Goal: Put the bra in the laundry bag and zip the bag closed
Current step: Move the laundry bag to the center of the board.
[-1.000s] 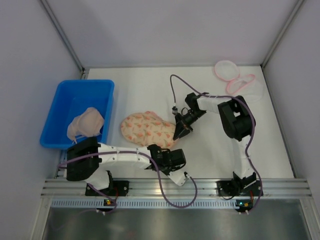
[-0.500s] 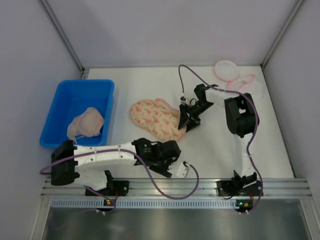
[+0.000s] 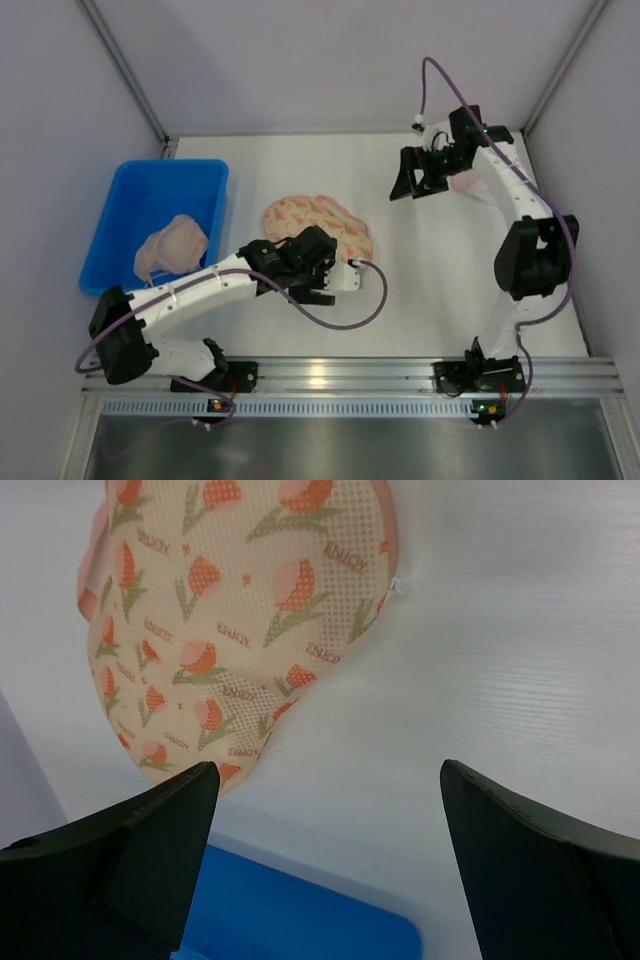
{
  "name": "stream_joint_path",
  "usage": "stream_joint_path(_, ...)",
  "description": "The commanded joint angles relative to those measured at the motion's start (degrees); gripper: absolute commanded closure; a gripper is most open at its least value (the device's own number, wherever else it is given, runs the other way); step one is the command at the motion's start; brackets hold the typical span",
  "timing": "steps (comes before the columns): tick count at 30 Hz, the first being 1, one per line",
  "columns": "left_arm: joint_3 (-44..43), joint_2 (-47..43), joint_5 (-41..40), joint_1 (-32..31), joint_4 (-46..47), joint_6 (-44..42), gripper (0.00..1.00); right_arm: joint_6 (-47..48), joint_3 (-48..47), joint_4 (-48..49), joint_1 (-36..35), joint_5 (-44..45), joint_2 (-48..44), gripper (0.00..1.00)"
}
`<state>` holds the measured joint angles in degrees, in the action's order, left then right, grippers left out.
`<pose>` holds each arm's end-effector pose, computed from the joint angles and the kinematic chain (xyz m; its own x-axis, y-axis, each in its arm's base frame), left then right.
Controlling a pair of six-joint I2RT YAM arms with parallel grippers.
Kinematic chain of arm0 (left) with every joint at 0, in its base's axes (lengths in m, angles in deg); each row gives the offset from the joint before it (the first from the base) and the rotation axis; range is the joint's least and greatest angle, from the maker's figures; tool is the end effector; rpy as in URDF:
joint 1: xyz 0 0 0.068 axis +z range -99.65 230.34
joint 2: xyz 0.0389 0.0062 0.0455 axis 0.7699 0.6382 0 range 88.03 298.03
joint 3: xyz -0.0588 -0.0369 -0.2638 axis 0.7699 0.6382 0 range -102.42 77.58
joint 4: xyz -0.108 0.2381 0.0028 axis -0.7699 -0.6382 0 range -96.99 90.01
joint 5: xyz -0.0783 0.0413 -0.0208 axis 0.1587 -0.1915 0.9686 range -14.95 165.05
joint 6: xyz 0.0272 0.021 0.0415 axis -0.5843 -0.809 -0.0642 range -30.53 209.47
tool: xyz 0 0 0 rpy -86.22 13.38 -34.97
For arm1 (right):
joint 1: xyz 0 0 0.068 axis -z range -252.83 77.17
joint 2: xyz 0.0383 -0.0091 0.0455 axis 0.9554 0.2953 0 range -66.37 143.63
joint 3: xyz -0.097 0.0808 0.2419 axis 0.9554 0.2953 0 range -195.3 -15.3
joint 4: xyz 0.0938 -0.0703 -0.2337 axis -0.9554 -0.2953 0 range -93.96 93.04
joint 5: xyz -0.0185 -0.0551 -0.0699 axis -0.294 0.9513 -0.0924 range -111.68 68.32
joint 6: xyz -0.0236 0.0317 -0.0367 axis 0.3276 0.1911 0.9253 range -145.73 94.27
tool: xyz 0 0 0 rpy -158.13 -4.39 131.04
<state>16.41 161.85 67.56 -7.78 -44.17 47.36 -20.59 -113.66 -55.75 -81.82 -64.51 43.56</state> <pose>0.1404 -0.2171 0.2804 0.2114 0.9191 -0.3326 0.8931 -0.0434 0.4478 0.3871 0.0858 0.2771 -0.8959 -0.2084 -0.3923 -0.4225 0.6726 0.6076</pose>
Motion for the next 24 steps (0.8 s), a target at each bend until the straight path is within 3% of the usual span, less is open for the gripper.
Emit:
stream_joint_path(1, 2.4, 3.7, -2.0, 4.6, 6.5, -1.3, 0.02, 6.0, -4.9, -3.4, 1.0, 7.0, -10.7, 0.01)
stream_joint_path(8, 0.0, 17.5, -8.5, 11.4, 22.8, 3.8, 0.02, 8.9, 2.6, 4.8, 1.3, 22.9, -26.7, 0.0)
stream_joint_path(13, -10.7, 32.1, -6.4, 14.0, 24.1, 8.2, 0.02, 6.1, 15.0, 16.3, 1.5, 33.2, -41.6, 0.01)
stream_joint_path(16, -18.1, 37.0, -5.3, 15.1, 22.6, 9.5, 0.04, 7.5, 18.6, 16.6, 1.7, 33.4, -44.2, 0.01)
stream_joint_path(24, -42.7, 55.7, 0.4, 24.2, 16.3, 12.7, 0.24, 7.2, 22.3, 12.4, 4.5, 28.9, -40.6, 0.0)
